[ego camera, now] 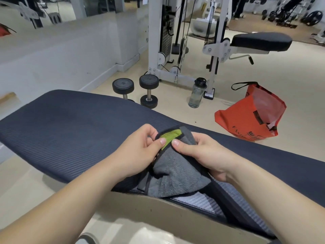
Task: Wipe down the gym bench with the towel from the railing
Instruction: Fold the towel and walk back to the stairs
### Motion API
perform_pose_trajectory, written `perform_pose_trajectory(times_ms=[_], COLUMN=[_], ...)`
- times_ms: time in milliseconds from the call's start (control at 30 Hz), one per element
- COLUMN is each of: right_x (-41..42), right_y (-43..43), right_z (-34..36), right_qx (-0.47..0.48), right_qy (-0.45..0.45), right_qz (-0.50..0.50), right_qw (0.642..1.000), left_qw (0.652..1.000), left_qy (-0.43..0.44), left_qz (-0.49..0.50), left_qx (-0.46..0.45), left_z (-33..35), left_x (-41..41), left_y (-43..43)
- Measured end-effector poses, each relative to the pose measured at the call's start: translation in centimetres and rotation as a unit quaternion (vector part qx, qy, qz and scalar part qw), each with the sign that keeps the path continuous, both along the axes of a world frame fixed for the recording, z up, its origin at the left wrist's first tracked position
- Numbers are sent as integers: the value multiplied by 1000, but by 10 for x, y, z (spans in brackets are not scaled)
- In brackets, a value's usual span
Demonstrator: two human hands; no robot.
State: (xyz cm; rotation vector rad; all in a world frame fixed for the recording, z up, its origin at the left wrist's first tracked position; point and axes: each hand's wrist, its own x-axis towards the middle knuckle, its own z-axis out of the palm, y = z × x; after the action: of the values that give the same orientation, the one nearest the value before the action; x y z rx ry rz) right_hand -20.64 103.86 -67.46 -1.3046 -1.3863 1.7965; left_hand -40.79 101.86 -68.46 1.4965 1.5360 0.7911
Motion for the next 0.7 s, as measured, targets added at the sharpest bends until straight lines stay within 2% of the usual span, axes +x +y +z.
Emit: perform_pose_trajectory(times_ms=[67, 167, 267, 333, 467, 600, 700], right_x=[3, 12, 23, 31, 46, 59, 84], right_y=[1, 6, 9, 11, 20, 39, 50], right_z=[3, 13, 19, 17, 9, -6, -9], right_qx=[3, -21, -33, -32, 117, 186, 153], right_qy=[-7, -4, -15, -17, -125, -153, -150], right_qz=[0, 46, 92, 97, 103, -12, -139], right_qw=[1000, 999, 995, 995, 980, 970, 967], left_qw=[1000, 997, 990, 973, 957, 965, 976], left_qy=[14, -63, -97, -111, -58, -67, -45], left_qz=[16, 32, -89, -178, -253, -226, -181], left_qx=[13, 23, -52, -96, -125, -113, -109], left_z=[-4, 10, 29, 29, 17, 7, 8], left_x=[3, 8, 9, 17, 38, 64, 93], left_y=[1, 5, 15, 19, 31, 54, 63])
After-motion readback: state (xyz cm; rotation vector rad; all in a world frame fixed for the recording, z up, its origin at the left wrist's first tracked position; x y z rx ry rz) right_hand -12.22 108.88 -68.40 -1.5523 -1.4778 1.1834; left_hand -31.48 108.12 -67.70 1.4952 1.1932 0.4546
